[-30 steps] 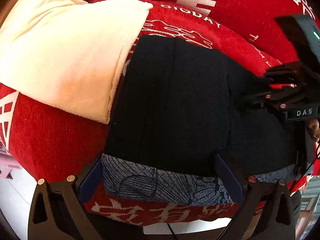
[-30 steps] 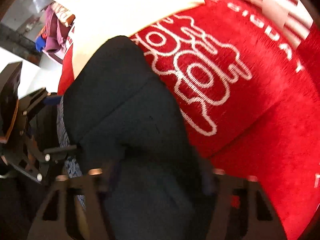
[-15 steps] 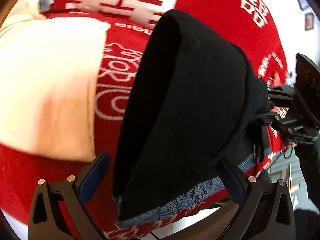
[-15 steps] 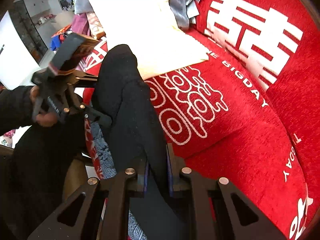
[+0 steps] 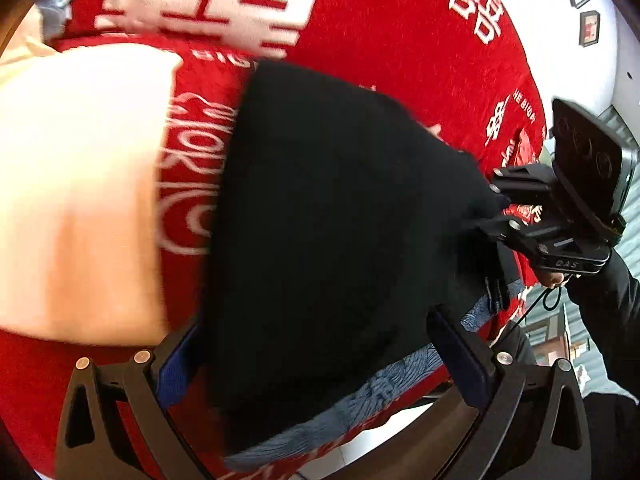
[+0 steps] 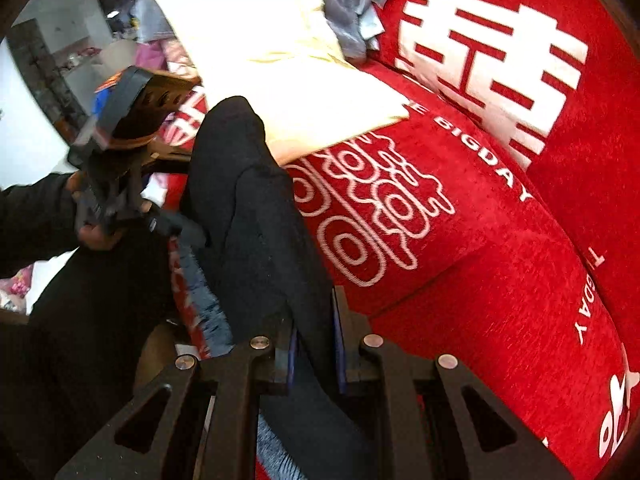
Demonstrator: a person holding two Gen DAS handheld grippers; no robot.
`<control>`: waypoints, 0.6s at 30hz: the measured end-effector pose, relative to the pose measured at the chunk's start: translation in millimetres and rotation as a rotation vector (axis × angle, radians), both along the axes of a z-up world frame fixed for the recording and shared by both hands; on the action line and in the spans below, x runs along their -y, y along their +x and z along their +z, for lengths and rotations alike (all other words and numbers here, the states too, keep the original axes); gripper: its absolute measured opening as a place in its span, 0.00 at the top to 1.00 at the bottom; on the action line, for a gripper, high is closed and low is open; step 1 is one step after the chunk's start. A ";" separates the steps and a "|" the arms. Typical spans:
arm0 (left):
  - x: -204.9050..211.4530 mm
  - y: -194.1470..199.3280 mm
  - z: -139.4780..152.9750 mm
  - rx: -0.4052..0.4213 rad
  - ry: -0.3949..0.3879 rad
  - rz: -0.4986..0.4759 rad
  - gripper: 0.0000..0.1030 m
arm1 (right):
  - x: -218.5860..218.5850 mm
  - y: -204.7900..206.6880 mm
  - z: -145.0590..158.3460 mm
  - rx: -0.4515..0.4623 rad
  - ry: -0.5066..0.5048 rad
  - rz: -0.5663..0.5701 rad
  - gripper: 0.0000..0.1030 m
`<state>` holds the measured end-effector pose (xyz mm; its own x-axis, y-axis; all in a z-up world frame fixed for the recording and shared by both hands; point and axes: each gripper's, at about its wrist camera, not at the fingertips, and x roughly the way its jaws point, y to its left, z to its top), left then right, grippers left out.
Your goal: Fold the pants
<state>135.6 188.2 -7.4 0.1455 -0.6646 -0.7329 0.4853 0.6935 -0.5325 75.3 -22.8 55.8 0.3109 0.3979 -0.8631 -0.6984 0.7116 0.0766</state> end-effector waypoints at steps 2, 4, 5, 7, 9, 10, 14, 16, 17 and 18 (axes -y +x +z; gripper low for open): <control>14.0 0.3 -4.6 0.013 0.091 0.009 0.22 | -2.1 10.7 -8.5 -0.017 -0.019 -0.022 0.85; 19.3 0.0 -5.1 0.004 0.125 0.019 0.32 | -3.1 18.2 -16.1 -0.043 -0.036 -0.043 0.85; 16.7 -2.0 -3.8 -0.001 0.119 0.019 0.45 | -4.1 22.3 -19.6 -0.048 -0.047 -0.061 0.85; 16.3 -5.4 3.0 -0.013 0.113 0.013 0.52 | -5.4 29.7 -26.1 -0.065 -0.072 -0.100 0.80; 22.2 -9.1 8.9 -0.004 0.155 0.005 0.57 | -3.5 36.0 -29.2 -0.079 -0.089 -0.161 0.61; 26.6 -11.9 9.8 0.002 0.193 0.004 0.57 | -0.1 37.3 -27.2 -0.075 -0.083 -0.192 0.50; 30.2 -11.1 14.0 -0.009 0.250 0.022 0.57 | 25.8 33.2 -19.7 -0.013 -0.154 -0.332 0.27; 33.8 -11.2 17.9 -0.017 0.262 0.035 0.57 | 56.9 25.1 -22.6 -0.017 -0.182 -0.435 0.27; 36.3 -12.7 22.5 -0.011 0.267 0.037 0.57 | 69.8 22.4 -25.5 -0.023 -0.198 -0.477 0.27; 39.9 -15.1 28.3 0.001 0.277 0.034 0.57 | 85.8 18.7 -31.4 -0.030 -0.227 -0.535 0.27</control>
<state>120.5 148.3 20.8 0.1649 -0.4338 -0.8858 0.4596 0.8284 -0.3201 94.0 -108.6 24.5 0.3915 -0.0041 -0.9202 -0.2371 0.9658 -0.1052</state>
